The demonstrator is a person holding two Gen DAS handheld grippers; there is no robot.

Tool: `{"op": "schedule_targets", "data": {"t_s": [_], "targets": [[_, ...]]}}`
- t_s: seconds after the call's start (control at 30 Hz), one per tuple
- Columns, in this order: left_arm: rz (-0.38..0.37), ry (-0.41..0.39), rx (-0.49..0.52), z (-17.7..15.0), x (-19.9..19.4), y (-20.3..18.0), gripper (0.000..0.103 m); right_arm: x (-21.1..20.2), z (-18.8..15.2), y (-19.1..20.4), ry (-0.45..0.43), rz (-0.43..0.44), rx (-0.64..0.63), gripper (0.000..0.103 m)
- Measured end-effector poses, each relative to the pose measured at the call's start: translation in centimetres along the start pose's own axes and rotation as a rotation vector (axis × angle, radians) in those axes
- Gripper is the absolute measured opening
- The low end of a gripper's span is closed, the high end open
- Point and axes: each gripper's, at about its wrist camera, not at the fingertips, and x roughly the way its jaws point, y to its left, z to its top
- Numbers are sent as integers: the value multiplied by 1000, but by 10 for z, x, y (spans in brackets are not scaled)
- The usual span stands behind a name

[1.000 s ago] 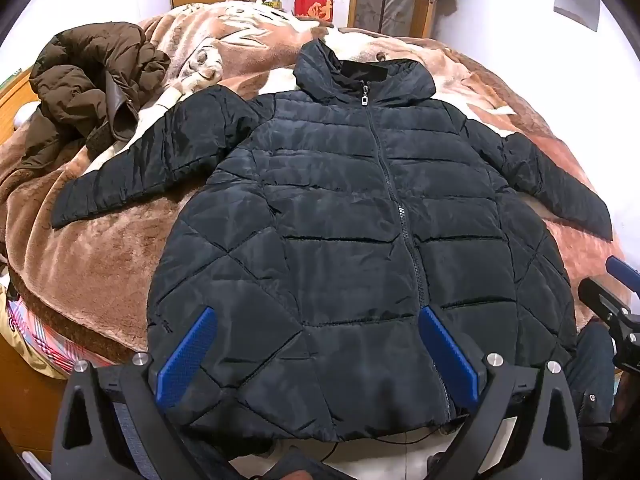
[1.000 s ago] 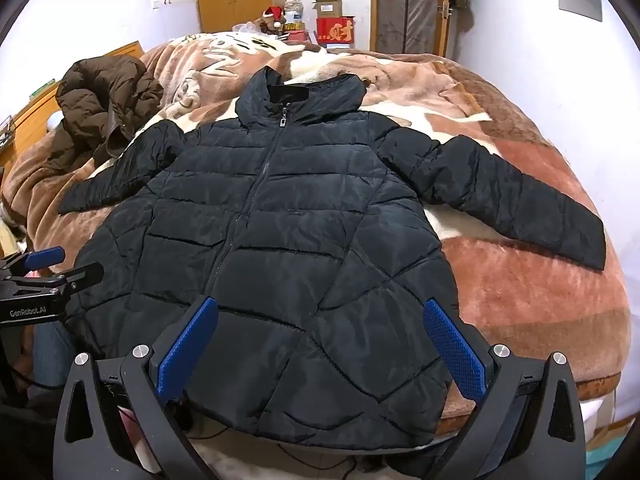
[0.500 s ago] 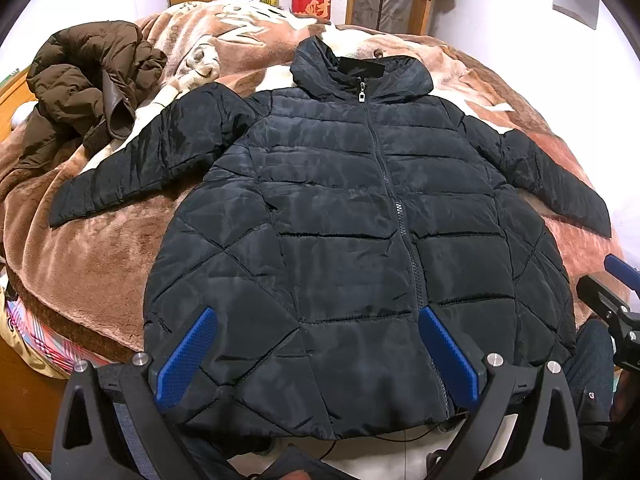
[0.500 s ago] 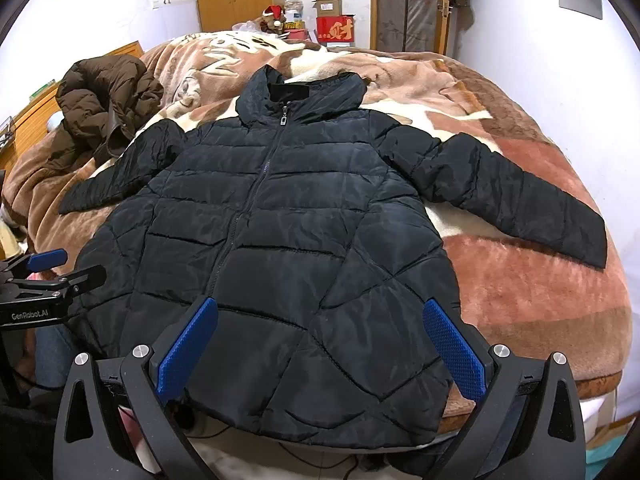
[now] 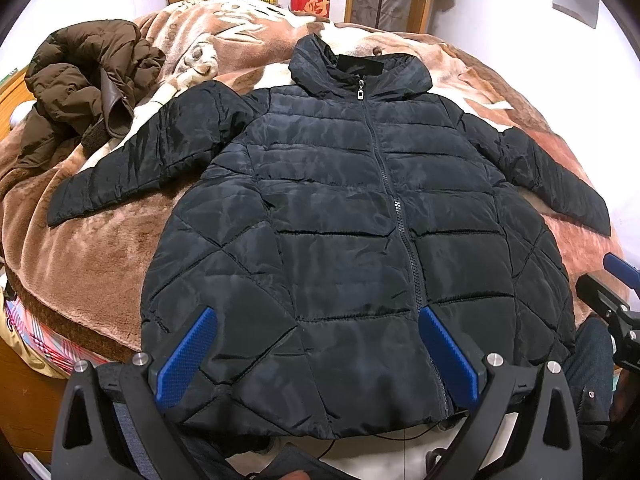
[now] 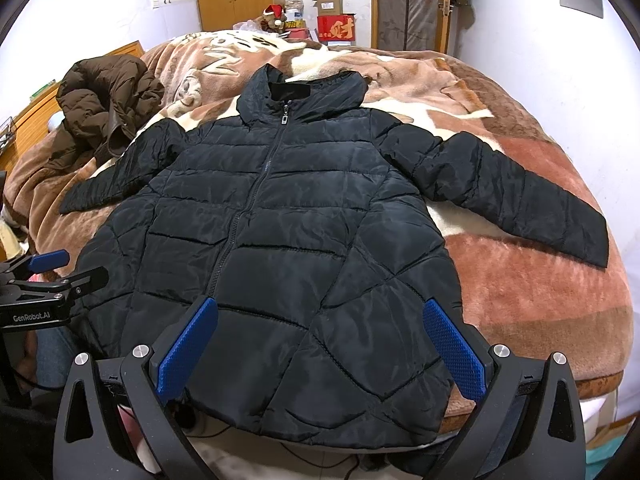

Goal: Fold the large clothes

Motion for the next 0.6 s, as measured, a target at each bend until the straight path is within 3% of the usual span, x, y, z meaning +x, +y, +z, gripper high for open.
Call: {"op": "schedule_targets", "data": {"t_s": [0.6], "targets": [[-13,14,7,-5,4,-6,102,0,1,1,1,2,-1,103]]}}
